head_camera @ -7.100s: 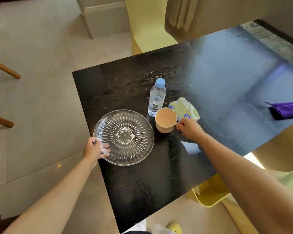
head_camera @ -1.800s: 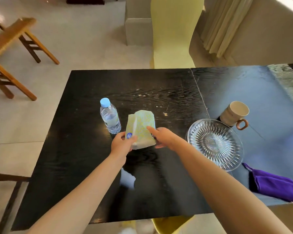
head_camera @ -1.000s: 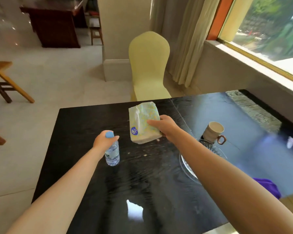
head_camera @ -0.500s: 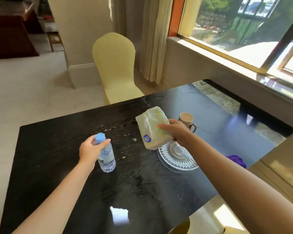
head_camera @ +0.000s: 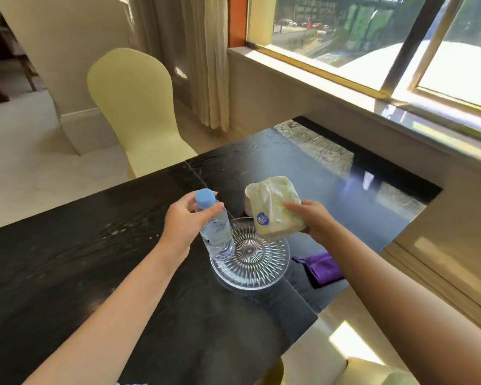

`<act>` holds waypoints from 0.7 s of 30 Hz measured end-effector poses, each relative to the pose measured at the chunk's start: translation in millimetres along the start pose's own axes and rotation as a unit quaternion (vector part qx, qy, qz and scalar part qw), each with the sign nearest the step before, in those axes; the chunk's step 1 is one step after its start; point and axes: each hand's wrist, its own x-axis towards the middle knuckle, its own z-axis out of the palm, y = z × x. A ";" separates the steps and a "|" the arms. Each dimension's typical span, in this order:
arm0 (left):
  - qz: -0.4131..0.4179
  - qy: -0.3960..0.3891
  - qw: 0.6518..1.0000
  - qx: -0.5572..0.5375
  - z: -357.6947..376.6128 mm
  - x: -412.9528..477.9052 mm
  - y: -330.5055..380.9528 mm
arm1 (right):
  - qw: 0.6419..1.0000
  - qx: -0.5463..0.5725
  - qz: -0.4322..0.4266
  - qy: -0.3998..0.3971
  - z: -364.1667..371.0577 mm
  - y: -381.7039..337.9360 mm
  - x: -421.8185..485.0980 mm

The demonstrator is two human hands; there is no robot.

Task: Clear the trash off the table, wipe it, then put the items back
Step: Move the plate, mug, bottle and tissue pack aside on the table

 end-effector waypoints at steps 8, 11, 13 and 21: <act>-0.024 -0.038 0.998 0.035 111.9 40.8 2.1 | 0.995 0.062 0.022 0.079 -113.7 17.4 81.7; -0.042 -0.045 0.997 0.042 142.6 52.3 -2.5 | 0.992 0.071 0.055 0.092 -137.9 38.3 117.8; -0.049 -0.044 0.997 0.044 159.5 59.2 -7.5 | 0.990 0.057 0.080 0.101 -144.8 55.3 142.0; -0.072 -0.043 0.996 0.044 206.5 84.4 -19.7 | 0.984 -0.033 0.134 0.112 -134.7 108.3 207.2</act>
